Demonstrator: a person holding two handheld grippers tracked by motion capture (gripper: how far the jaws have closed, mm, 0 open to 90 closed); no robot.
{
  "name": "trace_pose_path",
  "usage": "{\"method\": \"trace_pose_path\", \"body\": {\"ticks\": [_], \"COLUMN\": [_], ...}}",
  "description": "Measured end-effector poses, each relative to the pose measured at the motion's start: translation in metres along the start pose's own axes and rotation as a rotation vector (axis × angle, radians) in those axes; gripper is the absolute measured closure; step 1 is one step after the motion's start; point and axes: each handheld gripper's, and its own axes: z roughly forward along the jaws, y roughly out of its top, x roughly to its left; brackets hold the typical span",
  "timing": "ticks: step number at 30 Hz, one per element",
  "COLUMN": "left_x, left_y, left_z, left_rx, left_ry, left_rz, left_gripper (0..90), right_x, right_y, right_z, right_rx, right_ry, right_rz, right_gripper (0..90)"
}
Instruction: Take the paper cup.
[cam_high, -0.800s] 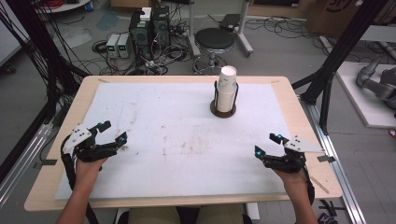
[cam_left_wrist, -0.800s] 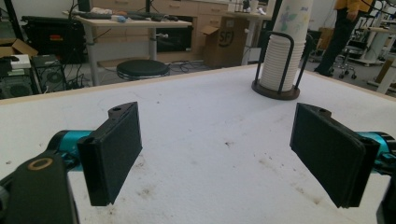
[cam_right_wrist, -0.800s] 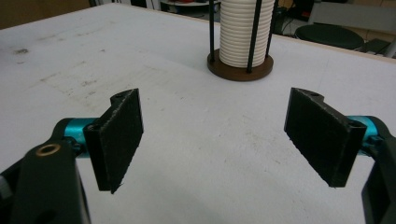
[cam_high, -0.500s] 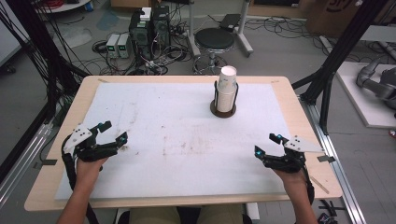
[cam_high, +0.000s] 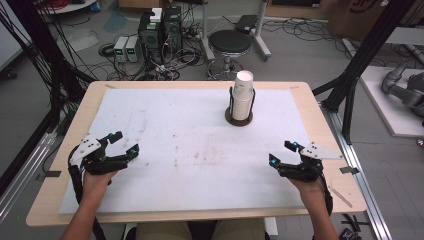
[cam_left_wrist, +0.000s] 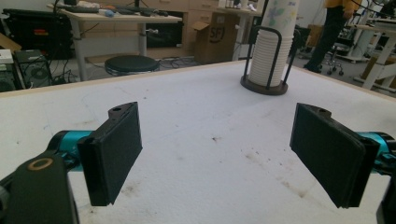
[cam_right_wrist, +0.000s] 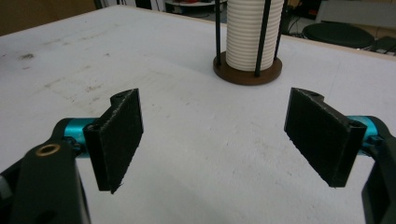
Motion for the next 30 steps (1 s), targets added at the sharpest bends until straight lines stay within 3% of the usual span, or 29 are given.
{"method": "trace_pose_path", "body": {"ticks": [9, 19, 30], "left_x": [0.001, 0.001, 0.002], "left_y": [-0.001, -0.001, -0.002], "left_z": [0.000, 0.001, 0.001], "left_rx": [0.003, 0.002, -0.007], "left_ry": [-0.009, -0.019, -0.018], "left_rz": [-0.011, -0.013, -0.029], "left_gripper": [16.5, 16.5, 16.5], "right_x": [-0.003, -0.007, -0.019], "right_y": [0.024, 0.082, 0.125], "right_z": [0.015, 0.042, 0.073], "right_rx": [-0.018, -0.032, -0.017], "right_ry": [0.022, 0.048, 0.045], "right_rz": [-0.007, -0.057, -0.028], "right_gripper": [19.9, 19.9, 19.9]}}
